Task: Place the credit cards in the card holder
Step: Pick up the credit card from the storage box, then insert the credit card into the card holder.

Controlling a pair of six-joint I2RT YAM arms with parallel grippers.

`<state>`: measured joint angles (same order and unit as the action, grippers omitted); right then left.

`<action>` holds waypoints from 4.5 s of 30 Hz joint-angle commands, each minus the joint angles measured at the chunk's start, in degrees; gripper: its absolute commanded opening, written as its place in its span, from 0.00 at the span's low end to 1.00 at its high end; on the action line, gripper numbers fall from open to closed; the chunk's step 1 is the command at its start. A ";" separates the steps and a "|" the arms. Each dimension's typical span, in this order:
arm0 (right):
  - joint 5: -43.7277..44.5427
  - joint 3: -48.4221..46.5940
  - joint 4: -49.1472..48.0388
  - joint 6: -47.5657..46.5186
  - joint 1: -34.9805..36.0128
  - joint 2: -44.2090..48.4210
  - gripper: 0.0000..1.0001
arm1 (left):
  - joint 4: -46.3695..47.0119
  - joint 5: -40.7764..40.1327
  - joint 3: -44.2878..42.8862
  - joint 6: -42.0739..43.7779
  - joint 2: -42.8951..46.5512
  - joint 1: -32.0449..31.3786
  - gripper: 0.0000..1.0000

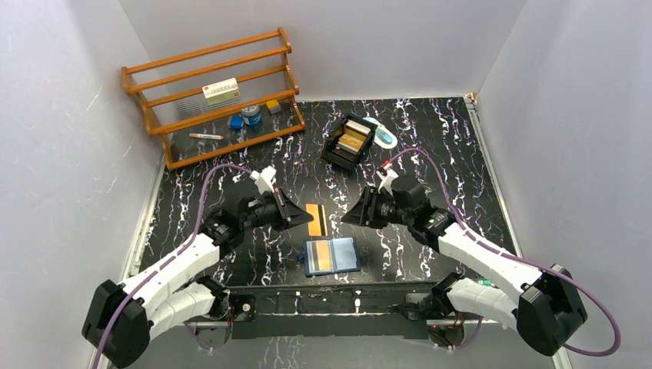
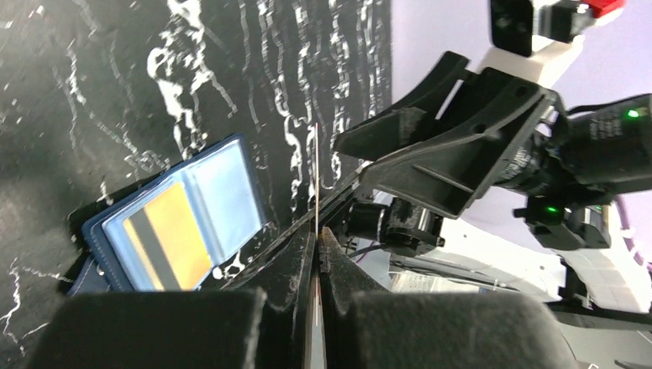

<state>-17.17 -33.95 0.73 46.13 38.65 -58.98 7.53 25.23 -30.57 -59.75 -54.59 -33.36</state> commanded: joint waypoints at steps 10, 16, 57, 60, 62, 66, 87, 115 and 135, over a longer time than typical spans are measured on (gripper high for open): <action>4.67 3.06 6.38 -4.27 1.20 -6.19 0.50 | 9.69 -2.13 8.14 -9.70 -10.14 -7.04 0.00; 4.75 4.67 4.56 -3.46 2.32 -9.29 0.48 | 12.57 -3.31 9.52 -10.04 -13.96 -8.62 0.00; 4.95 8.55 -1.65 0.23 4.38 -13.03 0.37 | 7.19 -3.80 10.58 -6.19 -19.76 -9.09 0.00; 5.04 8.55 -1.61 0.24 4.44 -12.93 0.37 | 9.12 -3.94 11.16 -7.28 -19.33 -9.09 0.00; 5.03 8.64 -1.76 0.19 4.44 -12.98 0.37 | 13.29 -3.08 12.17 -8.22 -20.11 -9.04 0.00; 4.88 8.86 -2.00 0.37 4.42 -13.17 0.36 | 15.61 -1.24 11.96 -8.98 -22.62 -9.09 0.00; 4.63 9.70 -2.63 0.68 4.67 -12.84 0.33 | 5.17 1.47 8.15 -3.07 -21.27 -9.35 0.00; 2.56 11.59 -6.16 3.81 5.05 -13.10 0.32 | 14.94 -8.71 10.65 -2.81 -23.54 -9.37 0.00; 5.59 10.36 -5.45 4.17 5.20 -12.60 0.30 | 9.60 -3.05 7.84 1.48 -27.37 -10.31 0.00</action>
<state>-13.37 -20.95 -6.17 52.25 43.29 -71.22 24.21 20.95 -21.93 -62.08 -81.34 -43.11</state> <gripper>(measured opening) 0.297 0.009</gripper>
